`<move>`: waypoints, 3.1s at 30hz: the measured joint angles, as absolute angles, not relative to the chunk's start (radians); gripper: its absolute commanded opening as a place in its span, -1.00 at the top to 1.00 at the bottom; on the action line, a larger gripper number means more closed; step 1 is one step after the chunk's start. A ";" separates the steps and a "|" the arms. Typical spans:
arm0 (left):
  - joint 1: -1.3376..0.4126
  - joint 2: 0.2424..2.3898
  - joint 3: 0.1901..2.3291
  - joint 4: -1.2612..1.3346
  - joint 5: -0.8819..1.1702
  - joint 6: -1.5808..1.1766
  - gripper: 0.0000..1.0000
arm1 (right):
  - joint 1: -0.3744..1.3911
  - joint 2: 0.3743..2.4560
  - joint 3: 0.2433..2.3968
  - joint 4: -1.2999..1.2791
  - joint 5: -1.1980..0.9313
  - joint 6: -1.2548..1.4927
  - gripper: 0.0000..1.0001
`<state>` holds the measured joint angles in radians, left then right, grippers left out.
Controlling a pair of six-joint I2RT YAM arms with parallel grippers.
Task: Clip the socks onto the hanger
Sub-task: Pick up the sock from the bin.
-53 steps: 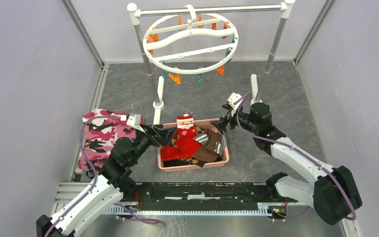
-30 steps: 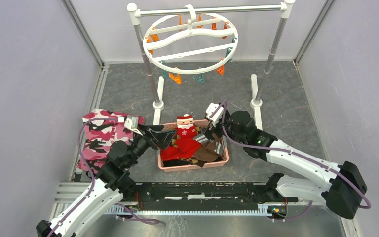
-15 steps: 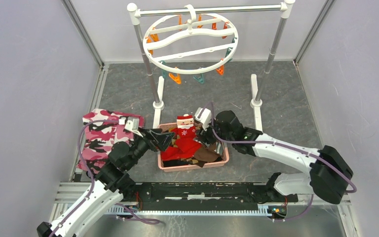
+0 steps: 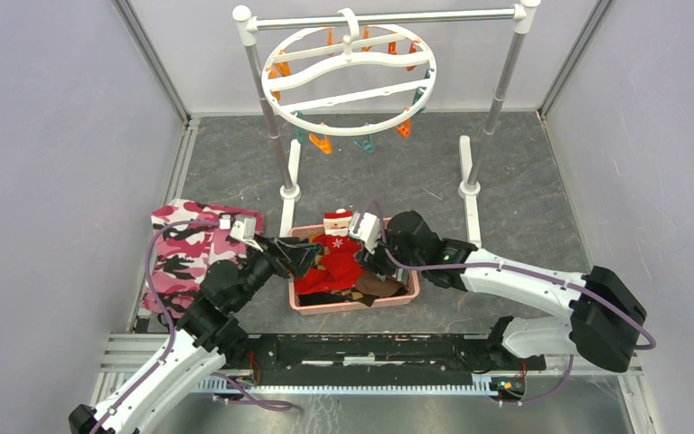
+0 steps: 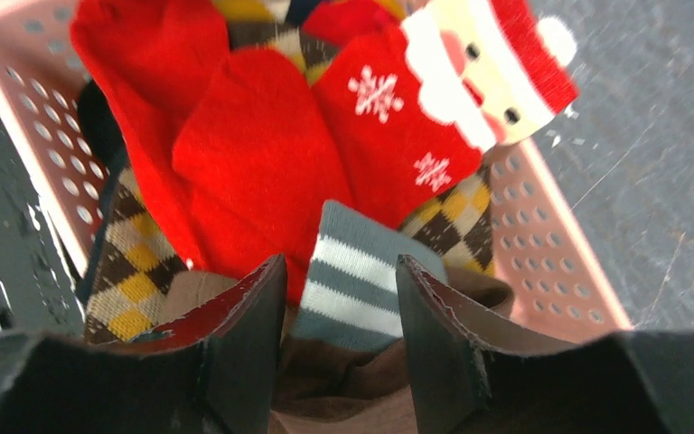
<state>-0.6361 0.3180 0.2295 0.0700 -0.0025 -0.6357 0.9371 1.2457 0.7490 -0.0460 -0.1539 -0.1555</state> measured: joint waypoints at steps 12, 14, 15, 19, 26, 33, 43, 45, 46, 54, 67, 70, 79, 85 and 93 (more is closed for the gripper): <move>-0.636 0.307 0.208 0.110 0.019 -0.659 -0.93 | 0.965 1.281 0.752 -0.107 -0.071 -0.184 0.11; -0.636 0.307 0.208 0.115 0.028 -0.659 -0.93 | 0.965 1.275 0.752 -0.106 -0.074 -0.185 -0.11; -0.636 0.307 0.207 0.118 0.032 -0.659 -0.93 | 0.965 1.270 0.752 -0.106 -0.075 -0.186 -0.15; -0.636 0.307 0.205 0.133 0.038 -0.662 -0.93 | 0.965 1.256 0.758 -0.105 -0.079 -0.187 -0.13; -0.636 0.307 0.196 0.149 0.057 -0.682 -0.92 | 0.965 1.250 0.760 -0.098 -0.067 -0.181 0.19; -0.636 0.308 0.193 0.163 0.063 -0.690 -0.92 | 0.965 1.250 0.763 -0.095 -0.040 -0.179 0.83; -0.636 0.321 0.167 0.241 0.104 -0.690 -0.92 | 0.964 1.150 0.763 -0.062 -0.030 -0.173 1.00; -0.636 0.327 0.141 0.301 0.130 -0.690 -0.93 | 0.963 1.101 0.763 -0.041 -0.011 -0.173 1.00; -0.636 0.332 0.126 0.336 0.142 -0.689 -0.93 | 0.960 1.076 0.763 -0.028 -0.001 -0.173 1.00; -0.636 0.452 0.083 0.628 0.241 -0.650 -0.97 | 0.951 1.029 0.809 0.033 -0.035 -0.173 1.00; -0.636 0.763 0.071 1.065 0.432 -0.587 -0.70 | 0.951 0.998 0.850 0.059 -0.238 -0.180 0.99; -0.636 0.803 0.071 1.114 0.462 -0.561 -0.71 | 0.951 0.987 0.851 0.059 -0.267 -0.180 0.99; -0.636 0.833 0.103 1.198 0.515 -0.461 -0.55 | 0.951 0.975 0.875 0.060 -0.339 -0.176 0.99; -0.636 0.903 0.117 1.283 0.533 -0.454 -0.42 | 0.951 0.974 0.889 0.069 -0.389 -0.162 0.99; -0.636 0.978 0.139 1.422 0.582 -0.476 -0.34 | 0.951 0.975 0.889 0.075 -0.439 -0.144 0.99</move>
<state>-0.6361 0.9783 0.1394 1.4223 0.5823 -0.4763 0.9508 0.9749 0.8890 0.0753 -0.4389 -0.1436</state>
